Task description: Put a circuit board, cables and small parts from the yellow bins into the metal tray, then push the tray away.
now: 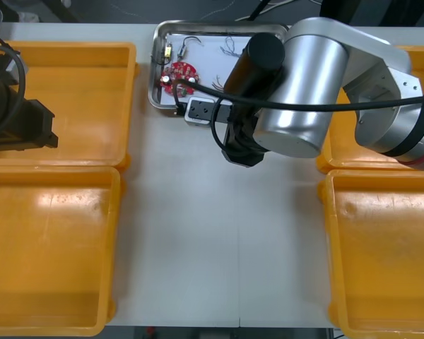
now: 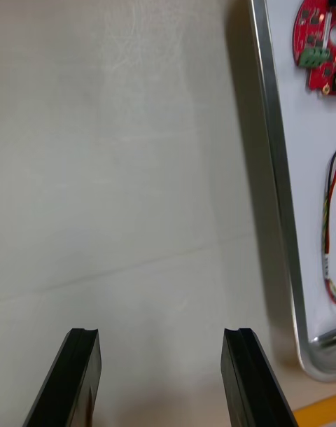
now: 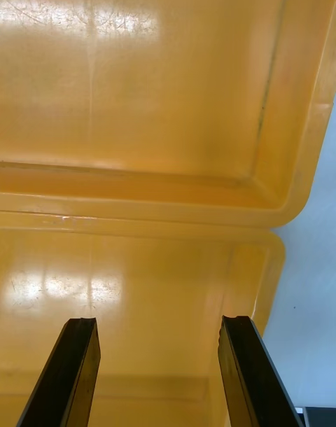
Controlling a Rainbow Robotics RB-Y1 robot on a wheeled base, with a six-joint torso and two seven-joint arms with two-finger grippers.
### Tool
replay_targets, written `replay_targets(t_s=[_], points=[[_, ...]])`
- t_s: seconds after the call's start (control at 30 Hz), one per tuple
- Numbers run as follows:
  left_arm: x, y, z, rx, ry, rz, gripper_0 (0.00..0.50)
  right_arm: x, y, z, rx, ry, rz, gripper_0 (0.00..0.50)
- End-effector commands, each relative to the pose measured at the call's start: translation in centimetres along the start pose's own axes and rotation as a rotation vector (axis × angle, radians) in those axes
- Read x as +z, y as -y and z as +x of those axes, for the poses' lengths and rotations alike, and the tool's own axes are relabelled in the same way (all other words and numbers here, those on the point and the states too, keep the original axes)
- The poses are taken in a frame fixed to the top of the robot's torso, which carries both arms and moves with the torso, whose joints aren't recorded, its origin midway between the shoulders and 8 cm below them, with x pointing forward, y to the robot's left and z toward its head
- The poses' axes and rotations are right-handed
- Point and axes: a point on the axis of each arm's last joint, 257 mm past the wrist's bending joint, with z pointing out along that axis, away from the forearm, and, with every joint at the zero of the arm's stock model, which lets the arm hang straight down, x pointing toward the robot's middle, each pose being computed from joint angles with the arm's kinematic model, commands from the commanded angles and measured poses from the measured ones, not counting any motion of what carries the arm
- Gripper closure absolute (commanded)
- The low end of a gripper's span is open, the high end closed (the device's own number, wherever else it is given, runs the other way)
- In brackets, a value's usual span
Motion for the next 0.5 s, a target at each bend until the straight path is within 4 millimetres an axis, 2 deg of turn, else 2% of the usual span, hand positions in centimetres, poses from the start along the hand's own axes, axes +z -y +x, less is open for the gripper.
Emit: replay_targets(t_s=[0.03,0.23,0.5], points=[[-0.7,0.6,-0.4,0.045,0.028,0.027,0.000,-2.6,1.2,1.8,0.186,-0.005,-0.019,0.000],[-0.7,0.6,-0.4,0.045,0.028,0.027,0.000,-4.9,1.3,5.3,0.350,-0.064,-0.021,0.000],[-0.7,0.6,-0.4,0.045,0.028,0.027,0.000,-7.7,1.9,11.0,0.605,-0.151,-0.011,0.000]])
